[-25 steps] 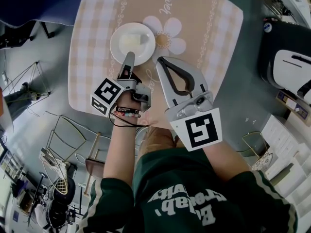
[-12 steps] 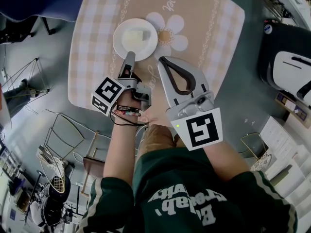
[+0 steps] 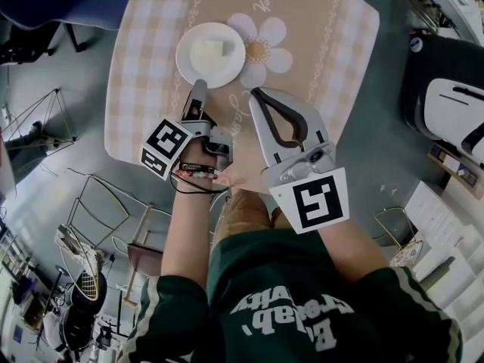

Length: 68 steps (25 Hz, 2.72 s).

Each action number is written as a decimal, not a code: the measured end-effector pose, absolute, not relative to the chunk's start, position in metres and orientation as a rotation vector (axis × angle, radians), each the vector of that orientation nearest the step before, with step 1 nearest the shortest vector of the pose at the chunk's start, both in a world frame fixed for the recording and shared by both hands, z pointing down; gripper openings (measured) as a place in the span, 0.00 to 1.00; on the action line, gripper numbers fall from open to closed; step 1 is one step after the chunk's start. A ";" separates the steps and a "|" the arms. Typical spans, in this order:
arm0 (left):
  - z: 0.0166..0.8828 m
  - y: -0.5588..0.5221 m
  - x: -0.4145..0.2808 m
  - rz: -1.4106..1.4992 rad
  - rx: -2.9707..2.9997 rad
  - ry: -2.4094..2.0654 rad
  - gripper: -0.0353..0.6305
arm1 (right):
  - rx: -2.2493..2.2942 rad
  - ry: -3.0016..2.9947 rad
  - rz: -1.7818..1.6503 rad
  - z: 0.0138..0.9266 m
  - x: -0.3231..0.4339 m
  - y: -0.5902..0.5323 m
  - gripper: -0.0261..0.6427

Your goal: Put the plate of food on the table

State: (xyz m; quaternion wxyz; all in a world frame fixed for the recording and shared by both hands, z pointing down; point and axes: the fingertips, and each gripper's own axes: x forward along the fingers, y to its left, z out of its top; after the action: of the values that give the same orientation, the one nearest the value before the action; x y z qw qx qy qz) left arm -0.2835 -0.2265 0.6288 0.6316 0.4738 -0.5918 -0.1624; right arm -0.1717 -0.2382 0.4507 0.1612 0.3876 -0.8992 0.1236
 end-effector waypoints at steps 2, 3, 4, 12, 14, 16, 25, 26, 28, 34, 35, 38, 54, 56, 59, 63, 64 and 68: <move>0.628 -0.225 -0.284 -0.376 1.087 -1.357 0.33 | 1.106 -2.563 0.350 0.450 -0.170 -0.236 0.06; 0.626 -0.224 -0.285 -0.382 1.093 -1.358 0.33 | 1.106 -2.562 0.346 0.449 -0.169 -0.235 0.06; 0.624 -0.224 -0.285 -0.389 1.102 -1.360 0.33 | 1.107 -2.561 0.340 0.448 -0.168 -0.234 0.06; 0.594 -0.225 -0.283 -0.350 1.215 -1.433 0.14 | 1.141 -2.574 0.278 0.420 -0.157 -0.235 0.06; 0.585 -0.223 -0.282 -0.344 1.226 -1.443 0.11 | 1.140 -2.581 0.261 0.412 -0.156 -0.233 0.06; 0.577 -0.221 -0.280 -0.340 1.238 -1.448 0.07 | 1.142 -2.589 0.251 0.403 -0.154 -0.232 0.06; 0.517 -0.217 -0.253 -0.207 1.484 -1.507 0.07 | 1.097 -2.637 0.241 0.373 -0.140 -0.216 0.06; 0.506 -0.216 -0.246 -0.162 1.540 -1.522 0.07 | 1.087 -2.645 0.244 0.369 -0.137 -0.214 0.06; 0.486 -0.213 -0.235 -0.079 1.643 -1.555 0.07 | 1.068 -2.670 0.239 0.359 -0.130 -0.211 0.06; 0.422 -0.208 -0.210 0.155 1.926 -1.701 0.07 | 0.984 -2.747 0.238 0.330 -0.109 -0.205 0.06; 0.408 -0.206 -0.206 0.209 1.986 -1.735 0.07 | 0.957 -2.762 0.243 0.326 -0.106 -0.202 0.06; 0.365 -0.197 -0.188 0.332 2.143 -1.814 0.07 | 0.893 -2.797 0.257 0.314 -0.099 -0.188 0.06; 0.257 -0.125 -0.092 0.480 2.410 -2.033 0.07 | 0.740 -2.952 -0.034 0.252 -0.025 -0.138 0.06; 0.257 -0.116 -0.083 0.481 2.397 -2.040 0.07 | 0.722 -2.968 -0.045 0.249 -0.018 -0.131 0.06; 0.256 -0.108 -0.067 0.474 2.391 -2.064 0.07 | 0.684 -2.988 -0.075 0.245 -0.006 -0.124 0.06; 0.252 -0.099 -0.054 0.473 2.380 -2.088 0.07 | 0.641 -3.006 -0.102 0.244 0.004 -0.116 0.06; 0.250 -0.097 -0.052 0.469 2.373 -2.091 0.07 | 0.637 -3.011 -0.102 0.242 0.006 -0.113 0.06; 0.244 -0.089 -0.046 0.478 2.360 -2.115 0.07 | 0.606 -3.022 -0.102 0.236 0.011 -0.105 0.06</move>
State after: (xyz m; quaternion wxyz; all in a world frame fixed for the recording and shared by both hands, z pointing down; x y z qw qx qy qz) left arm -0.0464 -0.0887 0.2436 -0.0319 0.7359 -0.6596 0.1492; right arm 0.0109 -0.1048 0.2359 0.0286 0.1965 -0.9795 -0.0329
